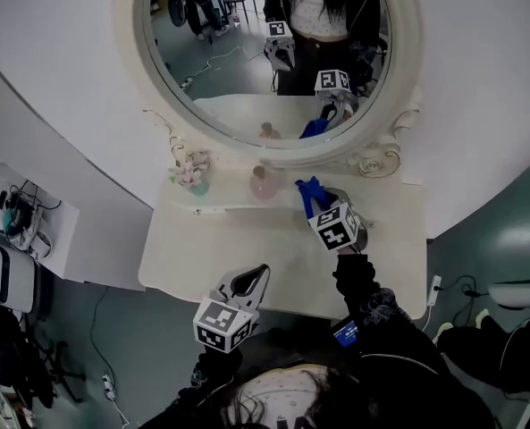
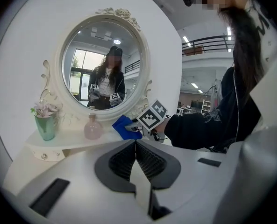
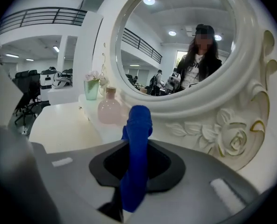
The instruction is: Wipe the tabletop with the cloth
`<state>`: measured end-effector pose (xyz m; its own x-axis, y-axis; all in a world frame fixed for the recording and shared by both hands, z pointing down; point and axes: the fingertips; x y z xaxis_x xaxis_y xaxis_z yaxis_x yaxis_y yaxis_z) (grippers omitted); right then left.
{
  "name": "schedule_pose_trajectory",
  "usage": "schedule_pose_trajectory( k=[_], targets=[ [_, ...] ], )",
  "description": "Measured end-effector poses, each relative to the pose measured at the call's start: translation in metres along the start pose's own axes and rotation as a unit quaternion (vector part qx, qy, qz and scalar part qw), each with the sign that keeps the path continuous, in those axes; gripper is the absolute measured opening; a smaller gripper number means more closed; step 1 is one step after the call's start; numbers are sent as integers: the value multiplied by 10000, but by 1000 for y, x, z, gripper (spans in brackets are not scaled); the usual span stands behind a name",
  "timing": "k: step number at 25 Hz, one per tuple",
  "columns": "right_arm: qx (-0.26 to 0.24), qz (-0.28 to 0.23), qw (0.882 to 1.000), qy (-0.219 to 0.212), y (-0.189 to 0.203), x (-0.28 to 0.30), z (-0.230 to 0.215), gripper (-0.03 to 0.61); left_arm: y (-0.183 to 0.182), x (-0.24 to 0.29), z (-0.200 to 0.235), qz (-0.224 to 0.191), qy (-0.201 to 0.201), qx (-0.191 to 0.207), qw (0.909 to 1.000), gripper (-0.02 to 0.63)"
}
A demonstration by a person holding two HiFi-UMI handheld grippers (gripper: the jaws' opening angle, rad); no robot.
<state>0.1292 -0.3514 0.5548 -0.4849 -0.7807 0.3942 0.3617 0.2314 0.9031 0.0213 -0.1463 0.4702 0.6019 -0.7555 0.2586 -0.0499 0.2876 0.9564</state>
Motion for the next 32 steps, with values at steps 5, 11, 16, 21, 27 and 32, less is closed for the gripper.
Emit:
schedule_pose_trajectory(
  k=[5, 11, 16, 21, 27, 32],
  targets=[
    [-978, 511, 9938, -113, 22, 22, 6, 77, 0, -7, 16, -16, -244, -65, 9997, 0],
    [-1484, 614, 9870, -36, 30, 23, -1, 77, 3, -2, 25, 31, -271, -156, 9995, 0],
    [-1441, 747, 9863, 306, 44, 5, -30, 75, 4, 14, 17, 67, -52, -175, 9998, 0],
    [-1331, 997, 9839, 661, 65, -24, -69, 75, 3, 35, -1, 83, 274, -155, 9995, 0],
    [-1284, 1271, 9774, 1099, 91, -64, -117, 74, 2, 58, -26, 113, 632, -110, 9979, 0],
    [-1319, 1419, 9720, 1329, 110, -94, -147, 74, 0, 72, -46, 116, 804, -62, 9967, 0]
  ],
)
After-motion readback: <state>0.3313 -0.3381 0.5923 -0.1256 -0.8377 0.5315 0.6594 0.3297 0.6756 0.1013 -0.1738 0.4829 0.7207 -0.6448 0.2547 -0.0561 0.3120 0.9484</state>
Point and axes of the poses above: the fingertips, and each gripper's own axes: x forward along the fingers, z to its left, y out of its underside, and after that the axes turned 10 degrees about -z, right-handed
